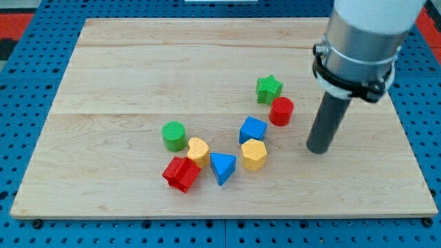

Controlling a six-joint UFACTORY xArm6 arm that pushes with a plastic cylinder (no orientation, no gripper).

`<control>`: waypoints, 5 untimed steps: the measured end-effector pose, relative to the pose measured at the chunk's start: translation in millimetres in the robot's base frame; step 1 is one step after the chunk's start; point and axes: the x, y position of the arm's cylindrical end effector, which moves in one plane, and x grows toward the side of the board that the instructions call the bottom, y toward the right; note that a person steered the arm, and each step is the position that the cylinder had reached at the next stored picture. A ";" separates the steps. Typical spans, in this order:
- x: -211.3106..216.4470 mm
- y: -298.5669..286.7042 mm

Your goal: Move the yellow hexagon to the top of the blue triangle

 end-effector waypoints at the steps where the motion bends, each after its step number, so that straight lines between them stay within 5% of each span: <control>1: 17.0 -34.0; 5: -0.6 -86.0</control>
